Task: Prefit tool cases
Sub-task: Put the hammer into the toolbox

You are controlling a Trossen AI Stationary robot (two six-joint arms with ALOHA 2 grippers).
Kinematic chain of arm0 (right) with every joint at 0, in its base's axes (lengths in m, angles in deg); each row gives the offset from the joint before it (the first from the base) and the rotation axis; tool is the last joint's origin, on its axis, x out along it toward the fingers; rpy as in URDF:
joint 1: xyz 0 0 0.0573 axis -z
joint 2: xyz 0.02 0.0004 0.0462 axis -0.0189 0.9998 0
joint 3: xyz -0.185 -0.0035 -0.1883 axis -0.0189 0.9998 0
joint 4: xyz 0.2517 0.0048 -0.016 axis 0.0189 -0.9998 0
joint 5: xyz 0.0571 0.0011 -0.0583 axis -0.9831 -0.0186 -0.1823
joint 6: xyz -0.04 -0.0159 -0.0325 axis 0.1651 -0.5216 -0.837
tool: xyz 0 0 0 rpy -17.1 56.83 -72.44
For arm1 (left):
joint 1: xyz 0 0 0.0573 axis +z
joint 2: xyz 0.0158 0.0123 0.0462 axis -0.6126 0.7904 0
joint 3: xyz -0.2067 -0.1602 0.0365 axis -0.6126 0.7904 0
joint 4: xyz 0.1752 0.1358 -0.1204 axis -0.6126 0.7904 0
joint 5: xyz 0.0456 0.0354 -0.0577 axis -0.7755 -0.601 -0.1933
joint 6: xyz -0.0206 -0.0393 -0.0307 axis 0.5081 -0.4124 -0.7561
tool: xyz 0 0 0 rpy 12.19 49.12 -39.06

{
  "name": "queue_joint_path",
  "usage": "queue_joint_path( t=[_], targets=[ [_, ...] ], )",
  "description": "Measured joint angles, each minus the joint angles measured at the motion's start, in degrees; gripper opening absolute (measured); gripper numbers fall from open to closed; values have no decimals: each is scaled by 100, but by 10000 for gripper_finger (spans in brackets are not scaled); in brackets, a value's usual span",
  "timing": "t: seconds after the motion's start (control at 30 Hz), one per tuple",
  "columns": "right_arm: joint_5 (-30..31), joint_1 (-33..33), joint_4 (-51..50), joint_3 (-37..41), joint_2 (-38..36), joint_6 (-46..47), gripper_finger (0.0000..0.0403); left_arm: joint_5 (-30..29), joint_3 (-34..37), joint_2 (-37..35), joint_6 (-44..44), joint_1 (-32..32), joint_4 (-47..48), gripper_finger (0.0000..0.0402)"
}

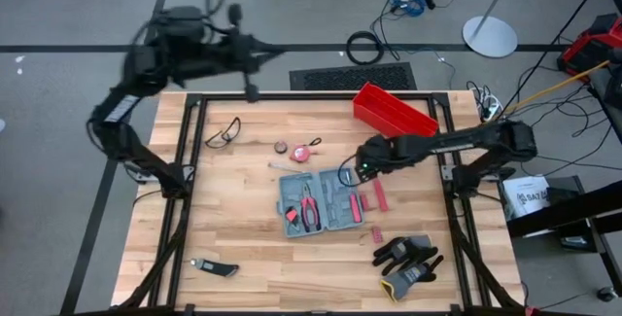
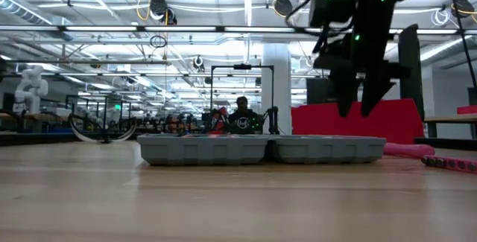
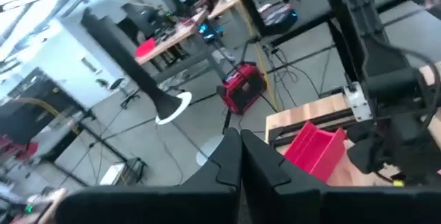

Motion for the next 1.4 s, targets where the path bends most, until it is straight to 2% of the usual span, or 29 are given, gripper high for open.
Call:
queue_joint_path(
  t=[0.07, 0.27, 0.37, 0.47, 0.6, 0.63, 0.83, 0.97, 1.17, 1.23, 1.3, 1.4],
  targets=[
    [-218, 119, 110, 0, 264, -152, 254, 29, 0, -135, -17, 19, 171, 11],
    [-329, 255, 253, -2, 1188, -215, 251, 87, 14, -191, -15, 27, 955, 11],
    [-432, 349, 277, -53, 1569, -293, 235, 74, 11, -123, -2, 35, 1238, 11],
    [-740, 443, 455, -86, 1817, -362, 179, 61, 168, -53, -2, 33, 1303, 11],
    [-1026, 481, 730, -87, 1863, -612, 43, 69, 449, 28, 115, 29, 1261, 11],
    [-1014, 477, 738, -81, 1834, -742, 27, 68, 514, 25, 135, 29, 1258, 11],
    [-702, 382, 573, -42, 1623, -683, 26, 68, 840, 12, 94, 33, 1314, 11],
    [-468, 278, 490, 79, 928, -622, 25, 72, 973, -25, 87, 33, 1326, 11],
    [-147, 56, 520, 240, -838, -441, 25, 126, 997, -22, -7, 39, 1321, 11],
    [-84, -117, 984, 438, -1532, -384, 25, 317, 997, -27, -16, 73, 1403, 11],
    [212, -413, 1448, 710, -2300, -286, 25, 816, 1001, -27, -6, 155, 1662, 11],
    [921, -1098, 2281, 1402, -3357, -338, 25, 2156, 1176, -33, 146, 348, 1863, 11]
  ],
)
